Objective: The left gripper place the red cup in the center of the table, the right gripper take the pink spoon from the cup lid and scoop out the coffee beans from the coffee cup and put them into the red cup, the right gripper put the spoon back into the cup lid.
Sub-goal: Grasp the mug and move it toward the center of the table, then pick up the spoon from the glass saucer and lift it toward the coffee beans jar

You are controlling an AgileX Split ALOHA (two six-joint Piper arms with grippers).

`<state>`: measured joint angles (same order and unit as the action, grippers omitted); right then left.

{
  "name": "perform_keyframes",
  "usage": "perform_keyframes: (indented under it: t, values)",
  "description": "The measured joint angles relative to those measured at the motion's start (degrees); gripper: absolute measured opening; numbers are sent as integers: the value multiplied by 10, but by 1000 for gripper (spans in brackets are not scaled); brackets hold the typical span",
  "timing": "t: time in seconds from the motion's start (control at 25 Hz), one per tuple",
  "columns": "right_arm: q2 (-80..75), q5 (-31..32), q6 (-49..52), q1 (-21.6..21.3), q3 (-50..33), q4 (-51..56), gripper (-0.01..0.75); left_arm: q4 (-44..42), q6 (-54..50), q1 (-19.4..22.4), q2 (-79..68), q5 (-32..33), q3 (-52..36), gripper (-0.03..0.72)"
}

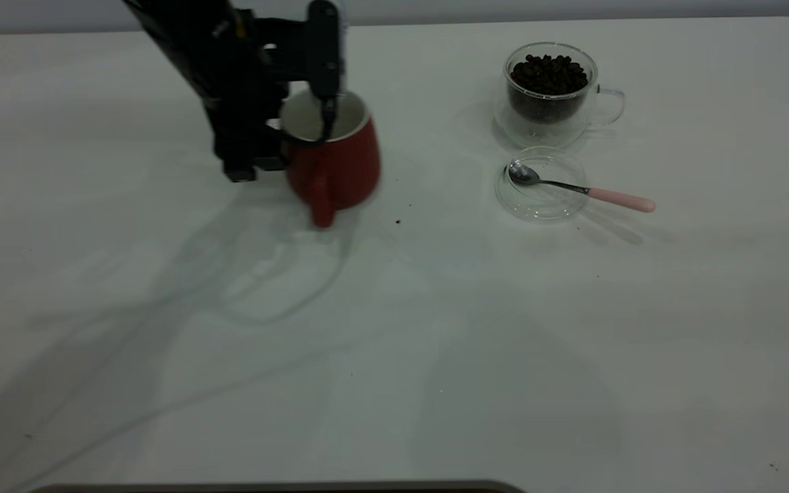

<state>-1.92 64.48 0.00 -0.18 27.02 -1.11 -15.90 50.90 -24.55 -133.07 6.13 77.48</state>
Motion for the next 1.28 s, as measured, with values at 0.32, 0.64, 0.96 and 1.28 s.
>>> perform_keyframes:
  t: [0.32,0.64,0.96,1.28]
  values:
    - [0,0,0,0,0,0,588,0,-38,-6,32,43,0,586]
    - [0,0,0,0,0,0,588,1,-306,107,210,229,0,586]
    - [0,0,0,0,0,0,588,1,-430,241,387,399,0,586]
    - [0,0,0,0,0,0,588,8,-473,259,551,497,-1,586]
